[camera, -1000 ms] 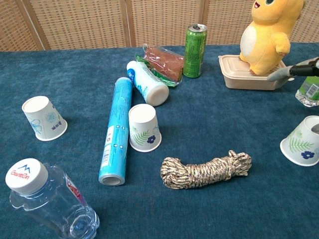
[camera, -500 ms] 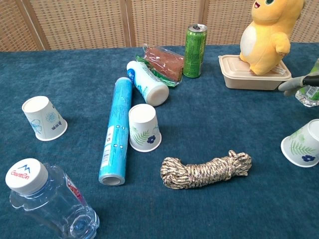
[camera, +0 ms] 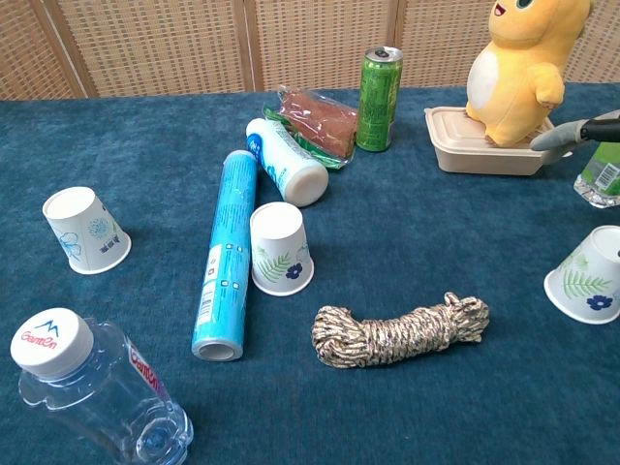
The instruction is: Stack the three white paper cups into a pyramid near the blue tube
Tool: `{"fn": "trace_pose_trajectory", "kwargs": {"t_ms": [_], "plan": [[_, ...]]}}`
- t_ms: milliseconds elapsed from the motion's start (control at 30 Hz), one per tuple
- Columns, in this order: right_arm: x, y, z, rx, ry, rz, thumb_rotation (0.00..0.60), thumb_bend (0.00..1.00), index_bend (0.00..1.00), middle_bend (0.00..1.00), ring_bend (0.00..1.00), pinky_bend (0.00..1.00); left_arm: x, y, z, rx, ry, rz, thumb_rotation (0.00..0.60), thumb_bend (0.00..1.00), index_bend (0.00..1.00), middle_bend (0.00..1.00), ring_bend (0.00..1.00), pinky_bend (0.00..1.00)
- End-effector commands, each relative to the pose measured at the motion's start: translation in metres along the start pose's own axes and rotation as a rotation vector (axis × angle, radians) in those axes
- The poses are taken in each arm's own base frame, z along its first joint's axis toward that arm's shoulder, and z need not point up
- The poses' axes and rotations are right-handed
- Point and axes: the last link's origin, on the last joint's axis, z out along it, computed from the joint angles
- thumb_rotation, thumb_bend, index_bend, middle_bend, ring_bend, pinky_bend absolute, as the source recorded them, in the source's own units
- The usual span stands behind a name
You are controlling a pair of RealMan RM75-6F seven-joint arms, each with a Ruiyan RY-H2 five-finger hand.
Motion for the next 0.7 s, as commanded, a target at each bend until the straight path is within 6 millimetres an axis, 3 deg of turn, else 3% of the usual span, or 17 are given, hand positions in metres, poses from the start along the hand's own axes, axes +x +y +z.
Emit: {"fn": "trace_pose_trajectory", "kwargs": {"t_ms": [33,433,700], "plan": [[0.000,-0.001,-0.001,0.000,-0.012,-0.003,0.497,0.03,0.09,0.20,0.14,0.13,0.001,0.000,0.000,0.000,0.002,-0.002,0.600,0.22,0.00,0.00,0.00,0.00],[-0.017,0.005,-0.007,-0.016,-0.065,-0.038,0.500,0.03,0.09,0.20,0.14,0.13,0.001,-0.001,-0.001,0.000,0.004,-0.003,0.600,0.22,0.00,0.00,0.00,0.00],[-0.036,0.021,-0.006,-0.073,-0.095,-0.025,0.576,0.05,0.10,0.20,0.15,0.13,0.001,-0.002,-0.001,0.005,0.003,-0.001,0.600,0.22,0.00,0.00,0.00,0.00]]}}
